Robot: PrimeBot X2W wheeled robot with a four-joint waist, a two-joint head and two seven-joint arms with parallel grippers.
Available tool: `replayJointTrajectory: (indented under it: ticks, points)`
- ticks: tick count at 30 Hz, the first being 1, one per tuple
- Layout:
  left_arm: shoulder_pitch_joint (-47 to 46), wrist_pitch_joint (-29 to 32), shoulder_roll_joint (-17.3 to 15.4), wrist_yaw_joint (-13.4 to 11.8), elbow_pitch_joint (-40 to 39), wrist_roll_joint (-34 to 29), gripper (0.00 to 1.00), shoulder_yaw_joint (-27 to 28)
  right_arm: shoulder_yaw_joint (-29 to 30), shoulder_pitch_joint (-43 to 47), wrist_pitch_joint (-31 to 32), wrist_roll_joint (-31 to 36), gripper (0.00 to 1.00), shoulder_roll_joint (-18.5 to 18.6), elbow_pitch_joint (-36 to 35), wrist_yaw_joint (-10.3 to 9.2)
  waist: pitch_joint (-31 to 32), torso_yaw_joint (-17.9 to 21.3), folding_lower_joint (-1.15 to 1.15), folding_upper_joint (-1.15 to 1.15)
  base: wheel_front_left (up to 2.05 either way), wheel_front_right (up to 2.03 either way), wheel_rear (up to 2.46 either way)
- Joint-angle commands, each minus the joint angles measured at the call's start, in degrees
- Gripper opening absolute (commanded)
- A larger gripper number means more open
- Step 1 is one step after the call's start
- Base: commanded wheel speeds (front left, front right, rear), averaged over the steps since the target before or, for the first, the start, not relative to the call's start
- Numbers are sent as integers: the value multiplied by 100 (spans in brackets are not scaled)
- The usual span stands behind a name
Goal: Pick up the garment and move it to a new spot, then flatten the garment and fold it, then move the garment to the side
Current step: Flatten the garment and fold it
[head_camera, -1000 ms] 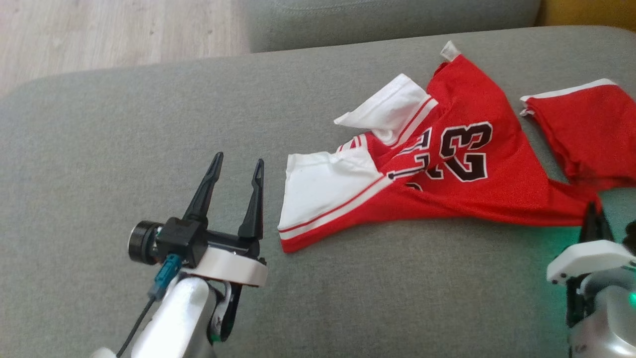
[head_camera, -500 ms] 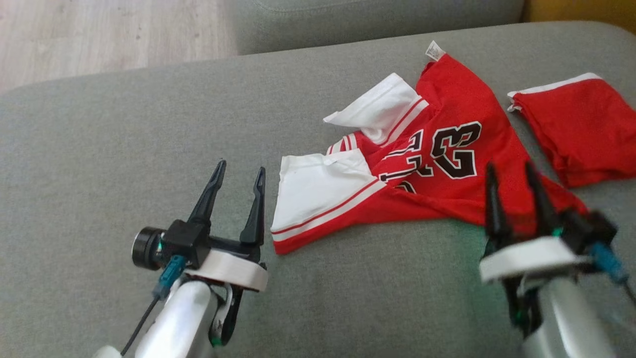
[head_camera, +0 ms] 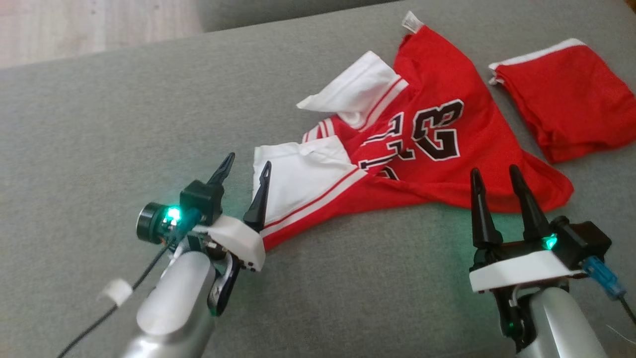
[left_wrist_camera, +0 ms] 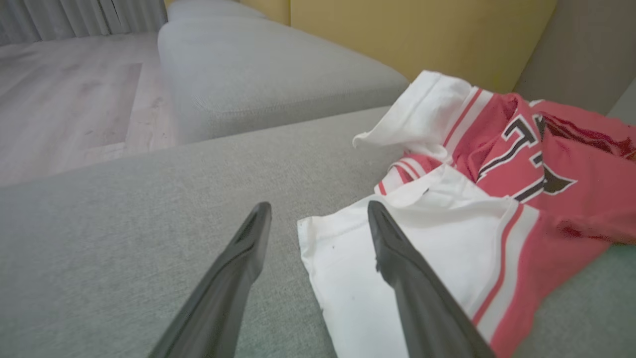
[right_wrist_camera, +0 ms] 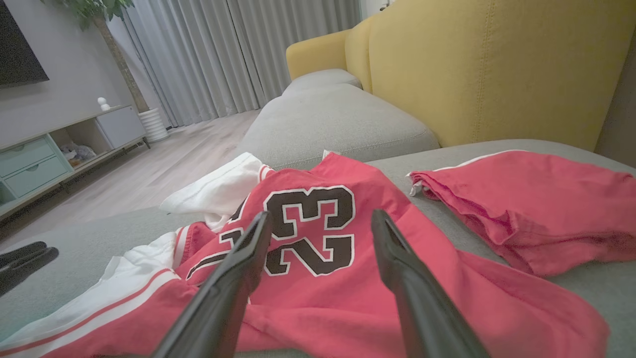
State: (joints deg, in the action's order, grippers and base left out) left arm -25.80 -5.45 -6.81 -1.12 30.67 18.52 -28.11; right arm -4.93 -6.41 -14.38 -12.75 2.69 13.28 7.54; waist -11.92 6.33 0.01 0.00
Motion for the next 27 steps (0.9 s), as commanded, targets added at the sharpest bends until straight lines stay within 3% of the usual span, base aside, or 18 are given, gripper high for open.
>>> replayJointTrajectory:
  ticks: [1, 7, 19, 23, 24, 25, 26, 27]
  points:
    - [-297, 105, -67, 45, 6, -25, 100, 128, -142, -171, -62, -63, 100, 19, -218, -5, -87, 101, -1, 0, 0, 0, 0]
    - [-698, 368, -124, 108, 700, -31, 100, 89, -166, -204, -62, -92, 100, 19, -207, -5, -235, 271, -1, 0, 0, 0, 0]
    - [-1181, 311, -143, 303, 1561, 106, 100, 118, -230, -247, -62, -163, 100, 19, -168, -5, -382, 490, -1, 0, 0, 0, 0]
    - [-1311, 433, -122, 491, 1805, 185, 100, 58, -258, -255, -62, -207, 100, 19, -153, -5, -408, 560, -1, 0, 0, 0, 0]
    - [-1327, 467, -112, 556, 1843, 207, 84, 23, -248, -253, -62, -216, 100, 19, -144, -5, -411, 573, -1, 0, 0, 0, 0]
    - [-1338, 489, -101, 618, 1867, 226, 32, -21, -234, -251, -62, -223, 100, 19, -134, -5, -412, 583, -1, 0, 0, 0, 0]
    - [-1343, 503, -92, 671, 1885, 248, 4, -65, -220, -249, -62, -231, 100, 19, -120, -5, -408, 590, -1, 0, 0, 0, 0]
    - [-1346, 504, -88, 712, 1894, 267, 0, -110, -209, -249, -62, -236, 100, 19, -106, -5, -402, 595, -1, 0, 0, 0, 0]
